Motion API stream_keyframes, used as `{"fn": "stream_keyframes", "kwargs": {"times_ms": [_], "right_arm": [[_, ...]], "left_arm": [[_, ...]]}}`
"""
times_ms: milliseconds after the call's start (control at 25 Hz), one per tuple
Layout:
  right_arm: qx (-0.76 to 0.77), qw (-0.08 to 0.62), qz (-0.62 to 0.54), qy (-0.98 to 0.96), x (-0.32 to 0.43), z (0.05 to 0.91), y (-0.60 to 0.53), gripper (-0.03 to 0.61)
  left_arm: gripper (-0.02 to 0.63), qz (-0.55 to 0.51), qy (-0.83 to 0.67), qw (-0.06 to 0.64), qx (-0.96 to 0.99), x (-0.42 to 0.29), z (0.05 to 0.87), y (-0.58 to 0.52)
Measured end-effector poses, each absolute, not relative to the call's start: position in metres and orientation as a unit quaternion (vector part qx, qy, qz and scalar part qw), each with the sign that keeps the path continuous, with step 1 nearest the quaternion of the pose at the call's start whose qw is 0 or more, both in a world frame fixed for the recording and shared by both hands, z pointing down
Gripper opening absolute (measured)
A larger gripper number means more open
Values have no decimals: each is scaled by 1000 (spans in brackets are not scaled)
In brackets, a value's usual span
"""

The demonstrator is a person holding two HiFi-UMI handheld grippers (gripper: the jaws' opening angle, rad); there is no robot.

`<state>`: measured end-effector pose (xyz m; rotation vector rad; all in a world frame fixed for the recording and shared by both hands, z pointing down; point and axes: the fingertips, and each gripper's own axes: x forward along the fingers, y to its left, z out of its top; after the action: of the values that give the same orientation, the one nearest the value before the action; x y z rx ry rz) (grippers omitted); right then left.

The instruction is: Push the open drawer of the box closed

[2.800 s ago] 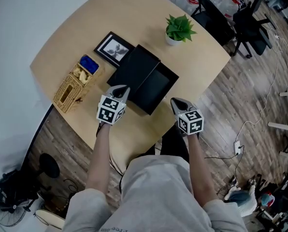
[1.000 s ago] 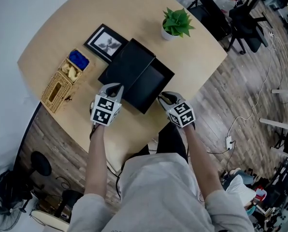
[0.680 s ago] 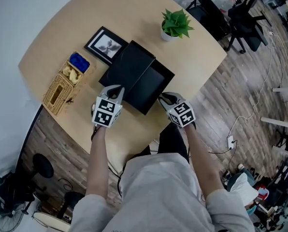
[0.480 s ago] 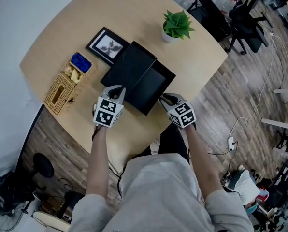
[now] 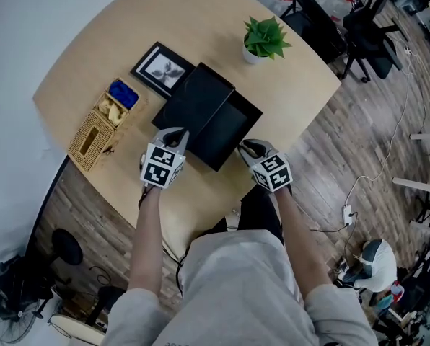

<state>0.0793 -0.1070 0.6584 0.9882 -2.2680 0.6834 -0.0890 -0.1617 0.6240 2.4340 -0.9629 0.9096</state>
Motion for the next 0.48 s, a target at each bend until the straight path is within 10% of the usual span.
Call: {"fn": "stream_keyframes", "kwargs": {"times_ms": [480], "right_arm": [[372, 282, 254, -847, 77, 658, -109, 71]], "left_arm": [[52, 322, -347, 184, 861, -91, 624, -162]]}}
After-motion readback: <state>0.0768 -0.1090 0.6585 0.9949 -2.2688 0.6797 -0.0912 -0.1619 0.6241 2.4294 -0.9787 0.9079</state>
